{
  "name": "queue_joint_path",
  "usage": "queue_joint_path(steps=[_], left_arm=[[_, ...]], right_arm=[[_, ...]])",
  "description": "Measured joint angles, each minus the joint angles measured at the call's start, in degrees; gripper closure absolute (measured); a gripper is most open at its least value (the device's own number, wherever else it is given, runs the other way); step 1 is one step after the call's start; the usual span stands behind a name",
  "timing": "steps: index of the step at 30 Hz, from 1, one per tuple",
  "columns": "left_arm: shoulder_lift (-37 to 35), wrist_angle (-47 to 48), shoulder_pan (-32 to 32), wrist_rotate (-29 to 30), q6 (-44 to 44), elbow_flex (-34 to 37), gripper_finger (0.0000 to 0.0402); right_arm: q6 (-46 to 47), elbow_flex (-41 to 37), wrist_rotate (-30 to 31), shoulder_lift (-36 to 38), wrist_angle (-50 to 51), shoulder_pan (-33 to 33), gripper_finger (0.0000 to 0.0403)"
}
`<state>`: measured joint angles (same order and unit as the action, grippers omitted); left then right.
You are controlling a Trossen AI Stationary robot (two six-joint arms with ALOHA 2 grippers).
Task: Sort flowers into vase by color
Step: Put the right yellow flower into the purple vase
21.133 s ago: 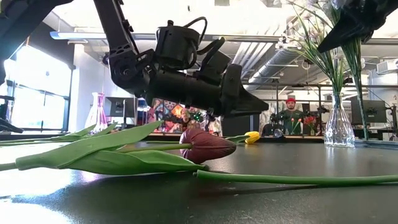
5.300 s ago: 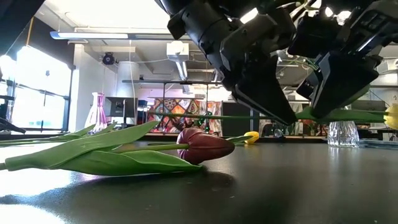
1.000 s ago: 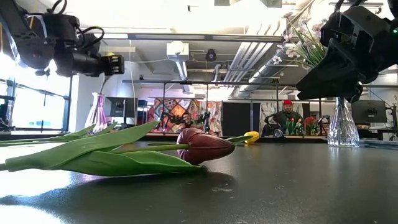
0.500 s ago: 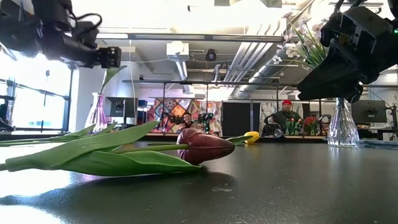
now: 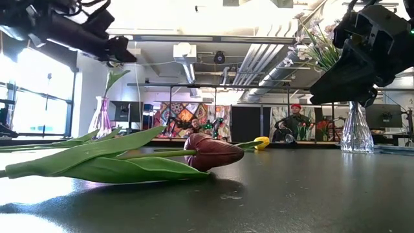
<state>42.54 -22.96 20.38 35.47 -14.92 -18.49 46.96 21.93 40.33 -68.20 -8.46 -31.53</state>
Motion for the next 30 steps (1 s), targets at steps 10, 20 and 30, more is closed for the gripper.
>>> queue_joint_path(steps=[10, 20, 30], left_arm=[[15.51, 7.06, 0.93, -22.26, 9.71, -7.54, 0.022], [44.92, 7.73, 0.98, -33.14, 11.92, -27.66, 0.022], [64.54, 20.99, 1.38, -33.33, 12.84, -46.55, 0.022]], right_arm=[[-2.21, 0.0, -1.69, 0.0, -4.06, 0.0, 0.0263], [4.94, 0.0, -8.64, 0.0, 0.57, -0.08, 0.0263], [11.74, 0.0, -7.73, 0.0, 5.45, -3.57, 0.0263]])
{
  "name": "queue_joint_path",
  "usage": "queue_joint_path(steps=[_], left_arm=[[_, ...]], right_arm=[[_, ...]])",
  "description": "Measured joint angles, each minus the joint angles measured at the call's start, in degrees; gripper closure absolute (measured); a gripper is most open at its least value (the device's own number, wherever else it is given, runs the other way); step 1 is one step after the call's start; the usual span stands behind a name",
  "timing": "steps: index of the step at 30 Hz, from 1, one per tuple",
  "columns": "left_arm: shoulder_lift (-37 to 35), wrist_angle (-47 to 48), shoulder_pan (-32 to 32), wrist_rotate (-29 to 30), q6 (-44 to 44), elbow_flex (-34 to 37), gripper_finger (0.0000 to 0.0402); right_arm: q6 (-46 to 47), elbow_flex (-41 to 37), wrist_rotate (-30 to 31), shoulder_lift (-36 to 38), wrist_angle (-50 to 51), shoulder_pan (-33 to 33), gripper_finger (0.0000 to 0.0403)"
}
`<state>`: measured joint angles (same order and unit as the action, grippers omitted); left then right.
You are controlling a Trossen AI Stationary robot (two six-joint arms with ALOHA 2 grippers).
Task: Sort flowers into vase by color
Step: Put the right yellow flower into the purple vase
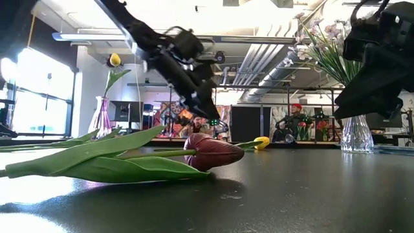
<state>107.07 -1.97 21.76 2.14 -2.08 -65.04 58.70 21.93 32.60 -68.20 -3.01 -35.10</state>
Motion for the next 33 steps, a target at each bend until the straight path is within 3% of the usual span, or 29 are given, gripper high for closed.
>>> queue_joint_path(steps=[6, 11, 15, 33], left_arm=[[7.0, 12.29, -0.02, -0.3, -0.03, -10.34, 0.022], [8.88, 17.48, 0.74, -3.15, 0.56, -13.95, 0.022], [9.39, 21.66, 2.04, -6.75, 2.02, -14.72, 0.022], [9.85, 28.48, 2.91, -5.68, 1.99, -14.83, 0.022]], right_arm=[[0.89, 0.0, 0.35, 0.0, -0.11, -0.21, 0.0263], [2.37, 0.0, 0.35, 0.0, 0.46, -0.96, 0.0263], [2.38, 0.0, 0.37, 0.0, 0.41, -1.02, 0.0263], [2.4, 0.0, 1.42, 0.0, 0.24, -0.91, 0.0263]])
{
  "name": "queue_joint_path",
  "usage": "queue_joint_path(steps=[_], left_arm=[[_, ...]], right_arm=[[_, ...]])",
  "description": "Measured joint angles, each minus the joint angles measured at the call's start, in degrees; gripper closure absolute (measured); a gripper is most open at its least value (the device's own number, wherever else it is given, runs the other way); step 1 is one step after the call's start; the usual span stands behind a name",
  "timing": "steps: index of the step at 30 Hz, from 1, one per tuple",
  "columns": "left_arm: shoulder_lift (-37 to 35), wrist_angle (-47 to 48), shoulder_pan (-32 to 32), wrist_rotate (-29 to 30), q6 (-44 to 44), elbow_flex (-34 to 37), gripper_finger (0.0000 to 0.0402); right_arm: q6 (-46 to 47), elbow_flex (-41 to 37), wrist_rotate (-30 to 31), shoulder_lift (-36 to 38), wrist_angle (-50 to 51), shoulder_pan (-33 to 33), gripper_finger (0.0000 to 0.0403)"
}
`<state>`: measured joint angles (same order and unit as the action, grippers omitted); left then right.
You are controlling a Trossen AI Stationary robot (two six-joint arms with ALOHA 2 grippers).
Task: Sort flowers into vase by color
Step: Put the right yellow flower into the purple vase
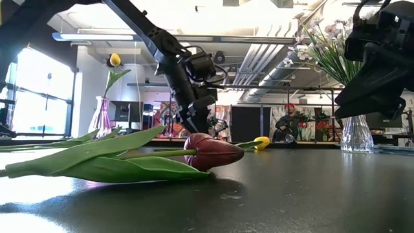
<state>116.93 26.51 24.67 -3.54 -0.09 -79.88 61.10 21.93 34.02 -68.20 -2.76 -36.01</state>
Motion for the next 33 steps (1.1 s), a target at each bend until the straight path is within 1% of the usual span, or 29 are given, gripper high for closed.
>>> queue_joint_path(steps=[4, 10, 15, 19, 24, 30, 33], left_arm=[[1.3, 0.94, -0.47, -0.86, -0.37, 0.04, 0.022], [3.04, -0.62, -1.24, -0.65, -0.55, -0.04, 0.0222], [4.06, -1.15, -1.26, 2.1, 1.09, -1.38, 0.0245], [5.29, 0.83, -1.01, 1.07, 0.94, -3.58, 0.0264], [6.79, 2.22, -0.99, 0.6, -0.46, -6.03, 0.0277], [7.12, -0.15, -1.48, 0.02, -0.58, -7.34, 0.0284], [7.29, 0.98, -1.57, -0.26, -0.62, -7.34, 0.0284]], right_arm=[[0.0, 0.0, 0.0, 0.0, -0.02, 0.0, 0.0263], [-0.02, 0.0, 0.02, -0.02, -0.13, -0.02, 0.0263], [-0.02, 0.02, 0.42, 0.0, -0.16, 0.07, 0.0263], [-0.04, 0.02, 0.44, -0.02, -0.28, 0.11, 0.0263], [-0.15, 0.02, 0.45, -0.01, -0.47, 0.11, 0.0263], [-0.12, 0.02, 0.44, -0.02, -0.49, 0.11, 0.0263], [0.34, 0.02, 0.42, -0.02, -0.5, -0.04, 0.0263]])
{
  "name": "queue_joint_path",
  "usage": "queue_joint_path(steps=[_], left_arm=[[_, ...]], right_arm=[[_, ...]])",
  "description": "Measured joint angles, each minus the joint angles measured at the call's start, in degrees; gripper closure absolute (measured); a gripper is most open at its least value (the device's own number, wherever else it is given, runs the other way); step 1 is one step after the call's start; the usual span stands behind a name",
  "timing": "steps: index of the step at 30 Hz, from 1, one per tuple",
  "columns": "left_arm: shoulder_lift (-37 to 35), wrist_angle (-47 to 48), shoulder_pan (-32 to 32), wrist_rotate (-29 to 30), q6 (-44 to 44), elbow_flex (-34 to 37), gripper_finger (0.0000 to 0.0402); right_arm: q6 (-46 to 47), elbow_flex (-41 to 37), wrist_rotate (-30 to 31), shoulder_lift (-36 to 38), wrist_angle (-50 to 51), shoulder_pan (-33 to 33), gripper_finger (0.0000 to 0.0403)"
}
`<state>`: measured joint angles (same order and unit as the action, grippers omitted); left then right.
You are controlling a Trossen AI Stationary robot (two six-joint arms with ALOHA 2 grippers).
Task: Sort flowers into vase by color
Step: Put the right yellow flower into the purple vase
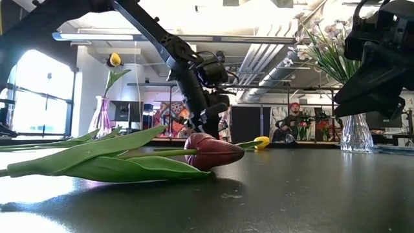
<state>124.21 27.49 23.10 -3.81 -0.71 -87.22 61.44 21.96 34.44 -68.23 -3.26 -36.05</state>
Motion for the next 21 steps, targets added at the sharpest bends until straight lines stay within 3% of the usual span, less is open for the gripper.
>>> queue_joint_path(steps=[4, 14, 21], left_arm=[[0.18, 3.09, 0.2, 0.14, 0.21, -0.14, 0.03], [0.56, 5.96, 0.09, 2.84, 0.2, -0.52, 0.0396], [-0.03, 6.86, -1.19, 4.92, -0.07, -1.68, 0.0363]], right_arm=[[0.06, 0.0, -0.02, 0.02, -0.05, -0.35, 0.0263], [0.08, 0.0, -0.43, 0.01, -1.31, -0.38, 0.0263], [0.08, 0.0, -0.5, 0.0, -1.34, -0.38, 0.0263]])
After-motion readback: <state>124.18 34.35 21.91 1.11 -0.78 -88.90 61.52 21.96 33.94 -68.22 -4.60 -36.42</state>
